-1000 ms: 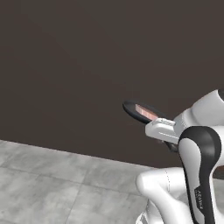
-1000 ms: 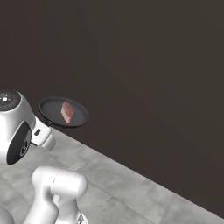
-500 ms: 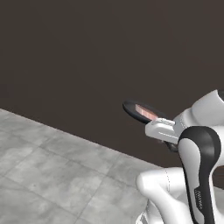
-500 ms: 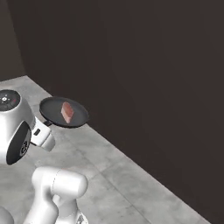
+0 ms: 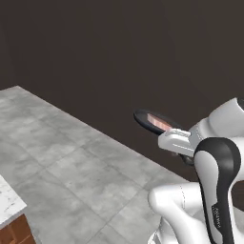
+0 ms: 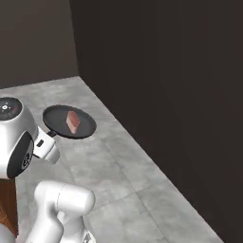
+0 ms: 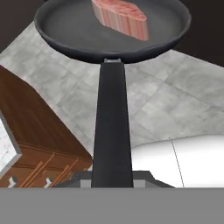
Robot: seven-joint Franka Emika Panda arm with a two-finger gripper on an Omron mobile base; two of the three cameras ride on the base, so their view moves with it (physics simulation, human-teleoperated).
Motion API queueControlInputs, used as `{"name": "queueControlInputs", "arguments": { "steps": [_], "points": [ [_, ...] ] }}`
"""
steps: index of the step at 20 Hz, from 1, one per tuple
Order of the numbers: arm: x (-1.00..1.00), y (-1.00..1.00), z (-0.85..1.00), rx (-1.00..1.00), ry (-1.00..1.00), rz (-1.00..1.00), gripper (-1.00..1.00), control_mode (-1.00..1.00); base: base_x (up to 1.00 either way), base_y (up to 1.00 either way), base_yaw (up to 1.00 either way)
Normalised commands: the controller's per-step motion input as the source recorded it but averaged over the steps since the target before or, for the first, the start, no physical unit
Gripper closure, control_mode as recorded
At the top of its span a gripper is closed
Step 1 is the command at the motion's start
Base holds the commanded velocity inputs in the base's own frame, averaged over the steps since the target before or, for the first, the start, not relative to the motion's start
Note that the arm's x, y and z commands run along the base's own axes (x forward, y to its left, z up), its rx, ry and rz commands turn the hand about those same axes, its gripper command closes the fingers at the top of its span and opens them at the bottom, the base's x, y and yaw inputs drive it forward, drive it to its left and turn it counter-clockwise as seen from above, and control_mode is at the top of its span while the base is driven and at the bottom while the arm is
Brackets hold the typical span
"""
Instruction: Pick up the pan with the steak in it and place it on the dining table. Then place the steak on the plate.
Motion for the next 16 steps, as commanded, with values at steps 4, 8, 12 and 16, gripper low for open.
{"name": "queueControlInputs", "arguments": {
  "steps": [4,8,12,16],
  "points": [
    [0.00,0.00,0.00,0.00,0.00,0.00,1.00,1.00,0.01,0.00,0.45],
    [0.00,0.00,0.00,0.00,0.00,0.00,1.00,1.00,0.00,0.00,0.45],
    [0.00,0.00,0.00,0.00,0.00,0.00,1.00,1.00,0.00,-0.01,0.46],
    [0.00,0.00,0.00,0.00,0.00,0.00,1.00,1.00,0.00,-0.02,0.46]
  ]
}}
